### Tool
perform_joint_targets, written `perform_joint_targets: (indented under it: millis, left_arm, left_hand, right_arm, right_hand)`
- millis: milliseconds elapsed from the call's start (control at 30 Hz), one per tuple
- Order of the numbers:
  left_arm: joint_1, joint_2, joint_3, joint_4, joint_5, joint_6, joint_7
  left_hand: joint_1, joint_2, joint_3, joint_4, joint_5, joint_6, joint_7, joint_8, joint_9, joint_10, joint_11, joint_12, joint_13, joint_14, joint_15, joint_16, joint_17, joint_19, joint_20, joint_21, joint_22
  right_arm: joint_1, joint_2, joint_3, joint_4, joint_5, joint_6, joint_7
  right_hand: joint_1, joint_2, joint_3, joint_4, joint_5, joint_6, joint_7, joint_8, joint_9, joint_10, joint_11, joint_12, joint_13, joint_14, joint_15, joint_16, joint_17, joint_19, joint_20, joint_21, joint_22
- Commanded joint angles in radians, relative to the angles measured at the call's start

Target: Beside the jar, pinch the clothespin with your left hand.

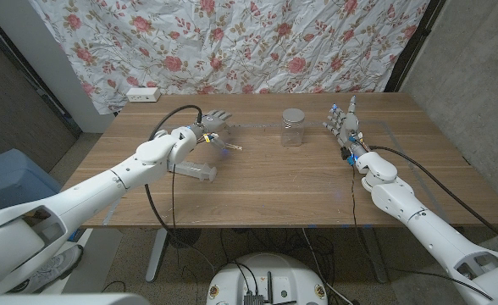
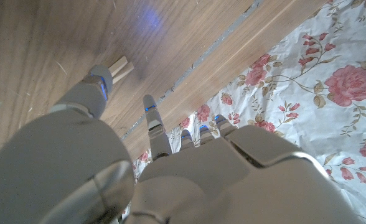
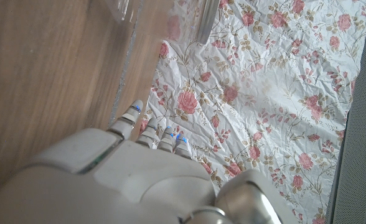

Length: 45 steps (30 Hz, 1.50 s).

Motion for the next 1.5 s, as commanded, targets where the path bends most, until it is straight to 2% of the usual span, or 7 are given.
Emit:
perform_joint_targets:
  millis: [33,633,933,1167,1500]
  left_arm:
    - [0.001,-0.013,0.015,0.027,0.013,-0.005,0.047]
    - [-0.016,-0.027,0.040,0.086,0.022,-0.020,0.098]
    - [-0.028,-0.037,0.055,0.105,0.023,-0.022,0.095]
    - [-0.032,-0.037,0.061,0.108,0.025,-0.020,0.097]
    - [-0.030,-0.044,0.068,0.120,0.039,-0.009,0.141]
  left_hand:
    - [0.017,0.002,-0.004,0.001,0.003,0.010,-0.008,0.001,0.001,0.003,0.003,0.006,0.004,-0.054,0.000,0.003,0.003,0.010,0.000,0.002,0.003]
    - [0.040,0.010,-0.010,0.001,0.002,0.046,-0.010,0.011,0.002,0.039,-0.019,0.013,0.003,-0.018,-0.007,0.009,0.003,0.044,-0.009,0.007,0.003]
    - [0.059,0.012,-0.017,0.001,0.001,0.093,-0.016,0.023,0.002,0.066,-0.040,0.015,0.003,0.007,-0.015,0.009,0.002,0.068,-0.016,0.009,0.003]
    - [0.074,0.018,-0.021,0.002,-0.001,0.124,-0.021,0.030,0.003,0.092,-0.046,0.018,0.002,0.032,-0.023,0.011,0.002,0.087,-0.022,0.010,0.004]
    - [0.102,0.025,-0.030,0.003,-0.004,0.177,-0.025,0.040,0.003,0.135,-0.065,0.020,0.002,0.073,-0.043,0.012,0.001,0.125,-0.033,0.011,0.003]
  right_arm:
    - [0.000,0.000,0.000,0.000,0.000,0.000,0.000]
    - [-0.001,0.000,0.000,-0.001,0.000,0.000,0.000]
    - [0.000,0.000,0.000,0.000,0.000,0.000,0.000]
    - [0.000,0.000,0.000,0.000,0.000,0.000,0.000]
    - [0.000,0.000,0.000,-0.001,0.000,0.000,0.000]
  right_hand:
    - [-0.001,0.071,-0.005,0.000,0.005,-0.003,-0.007,0.006,0.002,0.001,-0.006,0.007,0.002,-0.009,-0.035,0.006,0.003,0.007,0.001,0.004,0.005]
    - [-0.001,0.071,-0.005,0.000,0.005,-0.003,-0.008,0.006,0.002,0.001,-0.008,0.007,0.002,-0.009,-0.036,0.006,0.003,0.006,0.001,0.004,0.005]
    - [-0.001,0.071,-0.005,0.000,0.005,-0.002,-0.008,0.006,0.002,0.002,-0.007,0.007,0.002,-0.009,-0.036,0.006,0.003,0.006,0.001,0.004,0.005]
    - [-0.001,0.071,-0.005,0.000,0.005,-0.004,-0.009,0.005,0.002,0.000,-0.007,0.007,0.002,-0.010,-0.035,0.006,0.003,0.006,0.001,0.004,0.005]
    - [-0.001,0.071,-0.005,0.000,0.005,-0.002,-0.007,0.006,0.002,0.001,-0.008,0.007,0.002,-0.010,-0.034,0.006,0.003,0.007,0.001,0.004,0.005]
